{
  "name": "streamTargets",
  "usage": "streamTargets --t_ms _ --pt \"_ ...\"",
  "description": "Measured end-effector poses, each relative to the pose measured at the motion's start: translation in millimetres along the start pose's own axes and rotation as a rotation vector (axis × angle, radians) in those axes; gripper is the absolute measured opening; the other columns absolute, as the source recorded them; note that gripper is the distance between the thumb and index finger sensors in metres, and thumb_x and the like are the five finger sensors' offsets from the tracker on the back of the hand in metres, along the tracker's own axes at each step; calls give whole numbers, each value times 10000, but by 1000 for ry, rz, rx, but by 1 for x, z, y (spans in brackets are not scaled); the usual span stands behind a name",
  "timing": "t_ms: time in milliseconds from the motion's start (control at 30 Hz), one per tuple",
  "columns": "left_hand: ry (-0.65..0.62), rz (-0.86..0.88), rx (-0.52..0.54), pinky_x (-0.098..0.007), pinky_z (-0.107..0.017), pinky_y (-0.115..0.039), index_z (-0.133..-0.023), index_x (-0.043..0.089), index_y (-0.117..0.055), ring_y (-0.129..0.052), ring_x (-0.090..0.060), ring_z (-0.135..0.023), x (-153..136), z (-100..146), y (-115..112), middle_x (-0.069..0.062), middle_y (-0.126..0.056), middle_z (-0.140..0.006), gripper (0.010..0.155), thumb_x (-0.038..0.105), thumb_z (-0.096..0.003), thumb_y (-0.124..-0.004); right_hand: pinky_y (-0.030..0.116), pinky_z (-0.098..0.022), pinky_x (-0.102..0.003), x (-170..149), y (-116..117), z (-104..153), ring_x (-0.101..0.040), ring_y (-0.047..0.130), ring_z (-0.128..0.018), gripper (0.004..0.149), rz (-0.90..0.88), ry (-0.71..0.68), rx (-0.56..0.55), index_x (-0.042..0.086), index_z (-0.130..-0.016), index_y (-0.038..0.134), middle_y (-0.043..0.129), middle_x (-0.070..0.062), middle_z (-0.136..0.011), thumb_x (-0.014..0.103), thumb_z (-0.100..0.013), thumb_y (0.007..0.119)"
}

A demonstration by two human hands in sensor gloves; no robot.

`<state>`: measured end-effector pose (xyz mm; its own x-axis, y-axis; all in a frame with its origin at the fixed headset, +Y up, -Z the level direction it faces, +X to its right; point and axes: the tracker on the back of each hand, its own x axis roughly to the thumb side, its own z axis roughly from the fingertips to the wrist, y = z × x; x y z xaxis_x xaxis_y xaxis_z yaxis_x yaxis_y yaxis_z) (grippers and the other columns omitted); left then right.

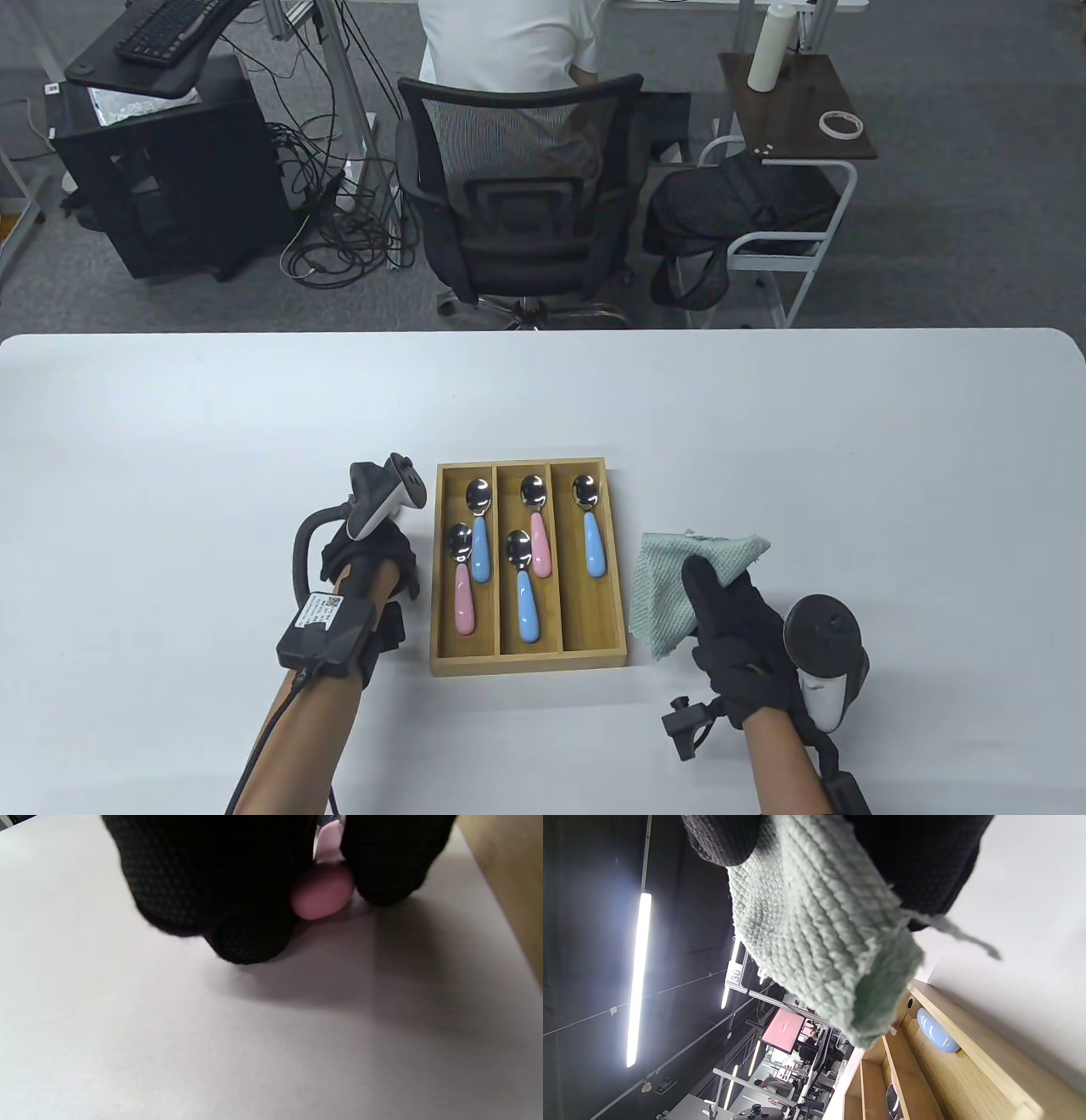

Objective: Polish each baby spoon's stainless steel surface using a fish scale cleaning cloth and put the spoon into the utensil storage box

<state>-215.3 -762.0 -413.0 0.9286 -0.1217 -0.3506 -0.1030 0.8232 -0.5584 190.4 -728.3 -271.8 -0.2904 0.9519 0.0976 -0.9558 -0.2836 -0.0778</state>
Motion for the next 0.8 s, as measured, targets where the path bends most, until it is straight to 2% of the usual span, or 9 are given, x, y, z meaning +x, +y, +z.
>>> streamTargets --t_ms 67,167,267,367,467,533,600,800 --pt "-11 12 -1 -319 -374 -969 -999 -19 -696 -1074 -194 -560 -2 1 -1 -104 -913 -819 661 482 -582 -800 919 -447 -365 0 0 0 -210 1020 -596 561 2 -1 2 26 -1016 567 860 -56 -831 458 -660 597" --pt "-42 88 8 -339 -400 -952 -1021 -41 -660 -1057 -210 -589 -11 4 -4 -125 -891 -846 626 441 -623 -710 917 -451 -371 0 1 0 -216 1018 -602 567 -5 1 21 22 -1020 562 857 -63 -835 460 -660 594" --pt "-133 218 91 -382 -437 -914 -1051 -46 -580 -1017 -230 -623 -28 19 -7 -126 -830 -885 595 394 -652 -597 907 -463 -389 -1 4 -1 -239 1008 -620 586 -22 8 68 13 -1030 548 846 -84 -852 468 -661 583" --pt "-230 370 153 -424 -473 -882 -1070 -41 -511 -980 -264 -652 -47 38 -3 -137 -767 -916 584 373 -659 -549 893 -484 -412 0 8 -2 -270 992 -650 608 -29 1 113 13 -1044 528 826 -110 -879 480 -659 580" --pt "-437 623 177 -442 -492 -866 -1079 -31 -488 -962 -272 -669 -62 64 1 -130 -747 -924 580 368 -660 -534 872 -519 -446 2 12 0 -312 965 -704 621 -48 -13 153 27 -1058 513 790 -145 -926 488 -652 598" --pt "-641 734 205 -453 -514 -855 -1091 -12 -470 -949 -277 -698 -65 83 0 -124 -730 -944 578 370 -662 -530 856 -542 -470 4 15 1 -334 948 -737 632 -78 -27 192 32 -1066 504 770 -159 -952 491 -647 615" --pt "-864 779 236 -465 -543 -845 -1105 13 -455 -937 -282 -733 -62 106 -5 -120 -713 -968 571 367 -662 -527 843 -555 -488 6 19 2 -349 937 -755 630 -132 -39 249 39 -1069 503 760 -168 -965 482 -641 637" --pt "-1169 810 225 -478 -558 -839 -1112 48 -464 -935 -278 -746 -42 148 -29 -90 -716 -978 559 367 -657 -526 829 -575 -504 12 29 7 -365 922 -781 630 -209 -82 365 45 -1078 498 743 -187 -986 474 -640 642"
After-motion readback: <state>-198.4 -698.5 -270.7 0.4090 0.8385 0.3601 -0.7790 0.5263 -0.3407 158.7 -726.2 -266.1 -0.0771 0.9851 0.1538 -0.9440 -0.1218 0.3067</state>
